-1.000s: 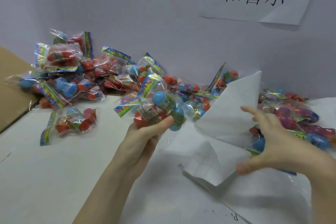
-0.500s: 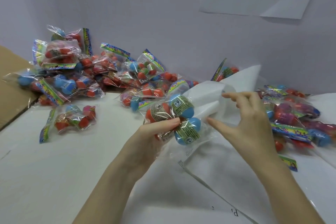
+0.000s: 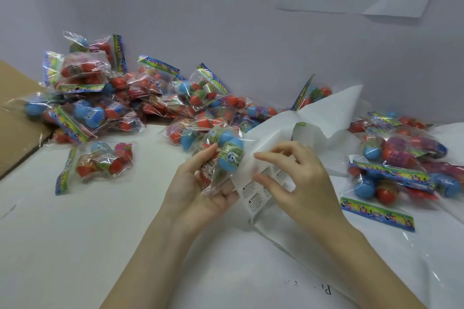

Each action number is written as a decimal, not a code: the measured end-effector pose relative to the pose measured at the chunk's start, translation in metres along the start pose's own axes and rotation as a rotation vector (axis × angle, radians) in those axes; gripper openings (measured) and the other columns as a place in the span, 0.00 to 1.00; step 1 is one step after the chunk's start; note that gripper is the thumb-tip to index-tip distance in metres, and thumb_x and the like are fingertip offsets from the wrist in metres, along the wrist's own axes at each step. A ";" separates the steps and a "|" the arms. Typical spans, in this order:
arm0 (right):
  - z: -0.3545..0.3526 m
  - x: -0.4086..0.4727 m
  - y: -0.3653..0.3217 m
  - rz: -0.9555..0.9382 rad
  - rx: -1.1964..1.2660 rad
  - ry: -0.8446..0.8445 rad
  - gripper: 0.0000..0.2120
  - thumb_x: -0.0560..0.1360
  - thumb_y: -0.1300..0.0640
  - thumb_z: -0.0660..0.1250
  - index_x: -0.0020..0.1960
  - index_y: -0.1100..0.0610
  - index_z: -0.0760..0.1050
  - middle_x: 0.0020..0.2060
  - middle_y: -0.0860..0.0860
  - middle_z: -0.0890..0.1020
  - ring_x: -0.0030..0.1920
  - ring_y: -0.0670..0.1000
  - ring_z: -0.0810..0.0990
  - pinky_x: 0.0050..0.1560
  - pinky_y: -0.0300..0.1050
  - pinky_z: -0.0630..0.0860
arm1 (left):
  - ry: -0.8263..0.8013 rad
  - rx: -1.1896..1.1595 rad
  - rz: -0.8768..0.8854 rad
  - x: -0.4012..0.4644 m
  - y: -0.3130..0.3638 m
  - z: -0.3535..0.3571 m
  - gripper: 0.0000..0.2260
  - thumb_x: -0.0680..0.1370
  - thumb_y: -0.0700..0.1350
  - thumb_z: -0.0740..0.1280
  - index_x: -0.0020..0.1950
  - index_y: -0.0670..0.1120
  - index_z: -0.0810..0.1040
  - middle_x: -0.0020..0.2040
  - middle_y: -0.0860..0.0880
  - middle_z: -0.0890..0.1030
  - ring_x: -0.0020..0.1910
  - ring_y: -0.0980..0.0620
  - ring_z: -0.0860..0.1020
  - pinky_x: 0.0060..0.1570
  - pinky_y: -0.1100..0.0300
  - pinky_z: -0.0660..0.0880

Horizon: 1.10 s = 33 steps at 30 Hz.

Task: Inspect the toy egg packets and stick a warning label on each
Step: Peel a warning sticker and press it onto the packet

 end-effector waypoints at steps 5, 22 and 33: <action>0.000 0.001 0.004 0.053 0.012 0.110 0.15 0.69 0.62 0.68 0.55 0.60 0.78 0.50 0.57 0.78 0.51 0.50 0.70 0.55 0.43 0.67 | 0.044 0.034 0.030 0.002 0.001 -0.003 0.22 0.57 0.42 0.74 0.50 0.38 0.83 0.56 0.40 0.81 0.49 0.45 0.81 0.58 0.50 0.74; -0.015 0.008 0.015 0.461 0.616 0.082 0.22 0.64 0.71 0.73 0.43 0.44 0.79 0.33 0.47 0.81 0.35 0.40 0.76 0.42 0.30 0.73 | 0.116 -0.006 0.133 0.006 0.002 -0.007 0.16 0.63 0.40 0.71 0.50 0.39 0.81 0.48 0.40 0.84 0.39 0.45 0.84 0.40 0.50 0.81; -0.016 0.007 0.020 0.359 0.682 0.097 0.20 0.63 0.72 0.72 0.42 0.47 0.80 0.34 0.42 0.82 0.35 0.39 0.77 0.42 0.29 0.73 | 0.168 -0.011 0.134 0.006 0.000 -0.007 0.29 0.62 0.40 0.72 0.63 0.42 0.76 0.50 0.40 0.83 0.40 0.45 0.84 0.39 0.48 0.81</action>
Point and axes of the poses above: each hand's wrist, its own x-axis towards the middle knuckle, its own z-axis out of the palm, y = z × x, the point moved 2 cm from there along x, towards the middle knuckle
